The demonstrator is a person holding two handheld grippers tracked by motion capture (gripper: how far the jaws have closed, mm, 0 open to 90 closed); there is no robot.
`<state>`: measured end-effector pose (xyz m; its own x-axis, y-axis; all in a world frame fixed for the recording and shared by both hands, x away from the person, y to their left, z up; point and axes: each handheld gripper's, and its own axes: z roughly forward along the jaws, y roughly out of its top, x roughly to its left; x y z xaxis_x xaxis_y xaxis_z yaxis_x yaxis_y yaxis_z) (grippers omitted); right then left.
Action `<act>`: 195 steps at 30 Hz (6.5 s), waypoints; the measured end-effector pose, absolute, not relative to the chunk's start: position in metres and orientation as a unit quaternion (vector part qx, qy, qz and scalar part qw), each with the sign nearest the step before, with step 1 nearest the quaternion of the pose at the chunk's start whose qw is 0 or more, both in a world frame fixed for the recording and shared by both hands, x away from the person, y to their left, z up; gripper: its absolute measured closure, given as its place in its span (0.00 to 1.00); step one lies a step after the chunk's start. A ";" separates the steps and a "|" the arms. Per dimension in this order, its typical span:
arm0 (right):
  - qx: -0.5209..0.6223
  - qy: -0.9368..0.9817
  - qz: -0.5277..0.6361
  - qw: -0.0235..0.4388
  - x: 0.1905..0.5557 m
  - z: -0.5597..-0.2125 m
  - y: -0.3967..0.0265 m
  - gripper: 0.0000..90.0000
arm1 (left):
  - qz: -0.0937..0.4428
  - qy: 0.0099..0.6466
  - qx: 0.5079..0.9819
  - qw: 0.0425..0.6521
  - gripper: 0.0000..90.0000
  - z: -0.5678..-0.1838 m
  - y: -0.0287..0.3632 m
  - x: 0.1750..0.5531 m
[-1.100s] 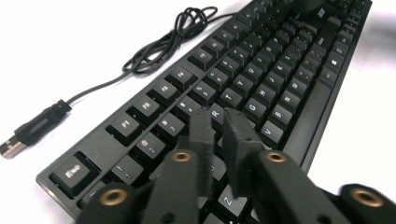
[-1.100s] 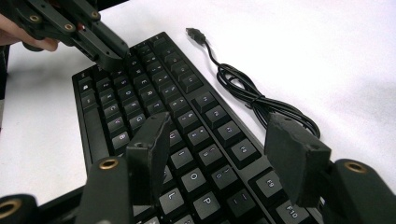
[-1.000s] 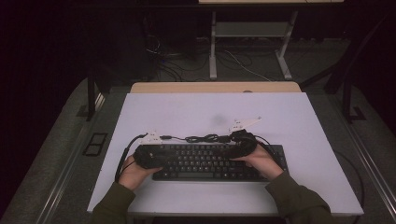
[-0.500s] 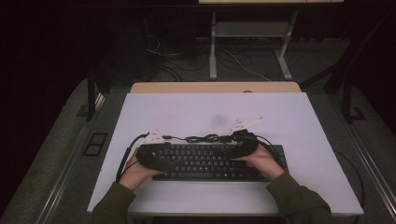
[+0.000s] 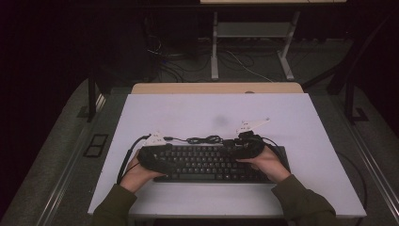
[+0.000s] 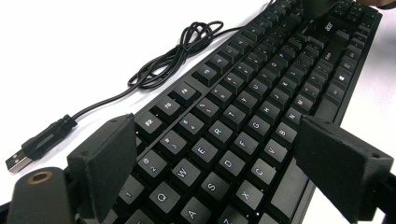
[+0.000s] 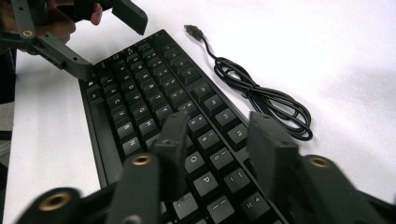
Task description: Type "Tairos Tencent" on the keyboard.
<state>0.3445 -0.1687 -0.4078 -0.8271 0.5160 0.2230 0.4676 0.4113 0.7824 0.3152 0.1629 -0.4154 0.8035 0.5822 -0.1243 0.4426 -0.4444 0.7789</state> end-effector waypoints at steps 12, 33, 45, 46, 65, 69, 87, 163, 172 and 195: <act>0.292 0.841 0.454 0.028 0.337 -0.404 -0.181 0.97 | 0.082 0.304 0.841 0.439 0.14 -0.415 0.163 0.315; 0.294 0.845 0.446 0.023 0.316 -0.408 -0.208 0.99 | 0.081 0.303 0.842 0.439 0.14 -0.415 0.163 0.316; 0.291 0.853 0.432 0.015 0.306 -0.417 -0.214 0.99 | 0.082 0.305 0.841 0.440 0.14 -0.415 0.164 0.317; 0.291 0.854 0.431 0.015 0.306 -0.417 -0.214 0.99 | 0.082 0.306 0.840 0.440 0.14 -0.415 0.163 0.317; 0.279 0.877 0.391 0.009 0.302 -0.433 -0.206 0.99 | 0.079 0.305 0.840 0.441 0.14 -0.416 0.160 0.315; 0.277 0.879 0.388 0.008 0.302 -0.434 -0.206 0.99 | 0.080 0.304 0.840 0.442 0.14 -0.416 0.159 0.316; 0.278 0.877 0.391 0.005 0.302 -0.437 -0.206 0.99 | 0.064 0.296 0.841 0.448 0.52 -0.415 0.143 0.322; 0.277 0.877 0.392 0.005 0.302 -0.437 -0.206 0.99 | 0.082 0.288 0.848 0.437 0.09 -0.416 0.146 0.320; 0.274 0.870 0.410 0.005 0.302 -0.431 -0.208 0.99 | 0.080 0.289 0.848 0.437 0.11 -0.417 0.148 0.319; 0.277 0.839 0.468 0.014 0.315 -0.417 -0.192 0.43 | 0.093 0.310 0.839 0.438 0.33 -0.420 0.162 0.317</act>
